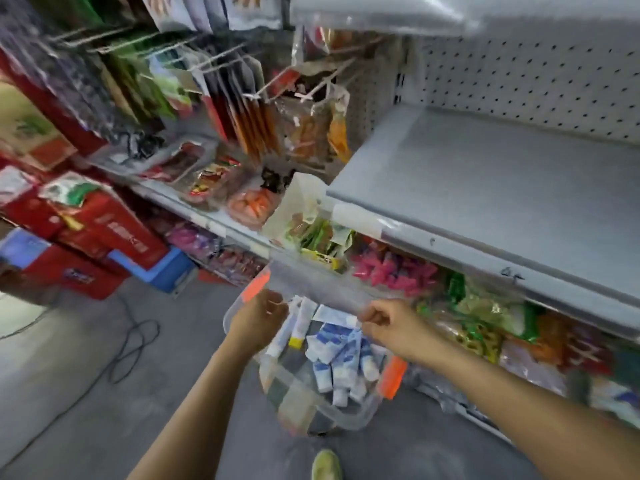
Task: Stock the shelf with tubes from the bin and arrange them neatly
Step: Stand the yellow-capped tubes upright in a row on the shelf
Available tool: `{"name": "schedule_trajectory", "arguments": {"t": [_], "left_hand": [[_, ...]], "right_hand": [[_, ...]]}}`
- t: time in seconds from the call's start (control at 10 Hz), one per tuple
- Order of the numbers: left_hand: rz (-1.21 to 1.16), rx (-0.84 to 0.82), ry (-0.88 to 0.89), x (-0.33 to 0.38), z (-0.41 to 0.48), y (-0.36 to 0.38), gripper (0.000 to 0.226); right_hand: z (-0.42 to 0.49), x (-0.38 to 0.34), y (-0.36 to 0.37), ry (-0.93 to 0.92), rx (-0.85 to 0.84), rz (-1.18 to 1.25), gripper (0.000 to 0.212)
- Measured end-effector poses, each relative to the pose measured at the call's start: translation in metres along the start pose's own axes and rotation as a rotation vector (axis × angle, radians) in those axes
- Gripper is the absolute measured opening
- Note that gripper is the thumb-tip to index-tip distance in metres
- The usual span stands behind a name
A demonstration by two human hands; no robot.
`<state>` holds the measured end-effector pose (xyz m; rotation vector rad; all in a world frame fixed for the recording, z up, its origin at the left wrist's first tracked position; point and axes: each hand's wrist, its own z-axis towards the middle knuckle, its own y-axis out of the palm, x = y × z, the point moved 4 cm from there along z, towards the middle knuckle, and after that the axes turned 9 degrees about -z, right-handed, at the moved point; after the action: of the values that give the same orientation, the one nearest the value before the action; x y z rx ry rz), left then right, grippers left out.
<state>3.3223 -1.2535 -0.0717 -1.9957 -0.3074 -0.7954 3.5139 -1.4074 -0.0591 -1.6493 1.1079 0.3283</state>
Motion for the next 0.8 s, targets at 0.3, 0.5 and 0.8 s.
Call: {"name": "schedule_trajectory", "arguments": {"t": [0.3, 0.5, 0.8], "left_hand": [[0.306, -0.252, -0.116, -0.130, 0.150, 0.075, 0.049], [0.557, -0.221, -0.057, -0.168, 0.203, 0.126, 0.075], [0.331, -0.357, -0.294, -0.196, 0.220, 0.148, 0.053]], "right_hand": [[0.164, 0.034, 0.166, 0.477, -0.187, 0.358, 0.015], [0.234, 0.056, 0.243, 0.648, -0.223, 0.469, 0.021], [0.276, 0.069, 0.284, 0.757, -0.167, 0.514, 0.025]]}}
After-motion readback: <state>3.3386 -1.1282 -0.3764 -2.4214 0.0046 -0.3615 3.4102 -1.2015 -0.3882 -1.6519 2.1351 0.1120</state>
